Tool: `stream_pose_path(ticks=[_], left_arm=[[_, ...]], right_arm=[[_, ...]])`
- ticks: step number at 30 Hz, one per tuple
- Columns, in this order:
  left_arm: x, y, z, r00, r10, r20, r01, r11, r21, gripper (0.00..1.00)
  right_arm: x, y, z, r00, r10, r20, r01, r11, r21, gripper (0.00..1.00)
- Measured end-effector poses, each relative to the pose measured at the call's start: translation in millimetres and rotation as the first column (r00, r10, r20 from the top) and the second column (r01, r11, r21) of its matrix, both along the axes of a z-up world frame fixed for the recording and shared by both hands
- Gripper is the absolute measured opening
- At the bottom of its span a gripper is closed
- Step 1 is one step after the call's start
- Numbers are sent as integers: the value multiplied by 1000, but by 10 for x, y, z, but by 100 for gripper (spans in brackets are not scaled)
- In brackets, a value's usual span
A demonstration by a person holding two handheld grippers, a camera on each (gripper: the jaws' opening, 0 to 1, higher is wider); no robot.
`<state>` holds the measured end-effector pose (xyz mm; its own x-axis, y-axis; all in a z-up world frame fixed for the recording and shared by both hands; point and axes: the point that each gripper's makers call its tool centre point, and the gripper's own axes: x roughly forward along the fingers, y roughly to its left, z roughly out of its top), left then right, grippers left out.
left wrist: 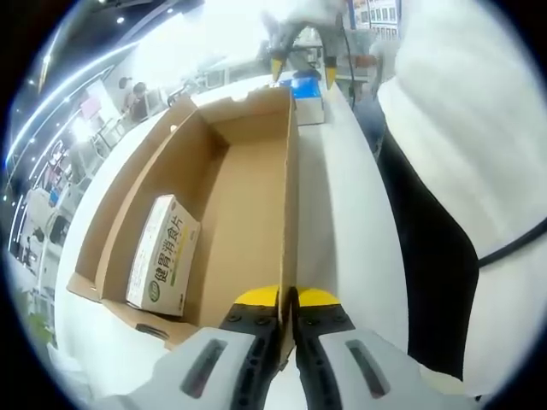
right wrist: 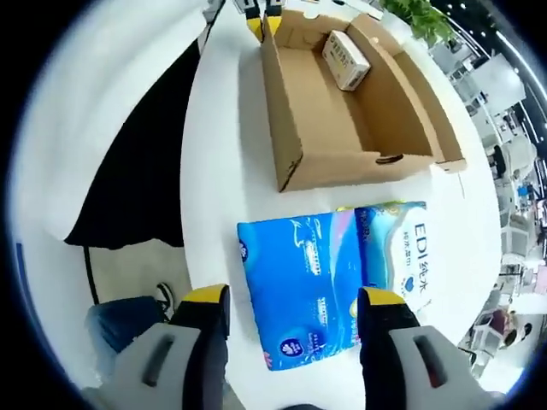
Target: Operate the shoe box by opening the lid, removing the specified soft item, and placing it in the target area until the item is outside and the box remains undamaged.
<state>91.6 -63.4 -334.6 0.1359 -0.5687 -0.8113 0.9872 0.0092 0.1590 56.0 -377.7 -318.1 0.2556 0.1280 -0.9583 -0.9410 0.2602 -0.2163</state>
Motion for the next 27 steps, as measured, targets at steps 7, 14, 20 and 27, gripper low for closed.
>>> stream_pose_path(ticks=[7, 14, 20, 27], left_arm=[[-1, 0, -4, 1000, -4, 0, 4, 1000, 1, 4], [-4, 0, -4, 1000, -2, -2, 2, 1000, 2, 4], [-4, 3, -11, 1000, -3, -5, 4, 1000, 6, 4], [-3, 5, -20, 1000, -3, -10, 3, 1000, 8, 3]], right_arm=[[-54, 17, 57, 996, -91, -16, 92, 994, 56, 59], [-94, 33, 79, 976, -215, -33, 217, 972, 92, 62], [-52, 82, 137, 972, -235, -3, 234, 966, 106, 67], [-2, 125, 228, 955, -295, 12, 291, 946, 146, 71]])
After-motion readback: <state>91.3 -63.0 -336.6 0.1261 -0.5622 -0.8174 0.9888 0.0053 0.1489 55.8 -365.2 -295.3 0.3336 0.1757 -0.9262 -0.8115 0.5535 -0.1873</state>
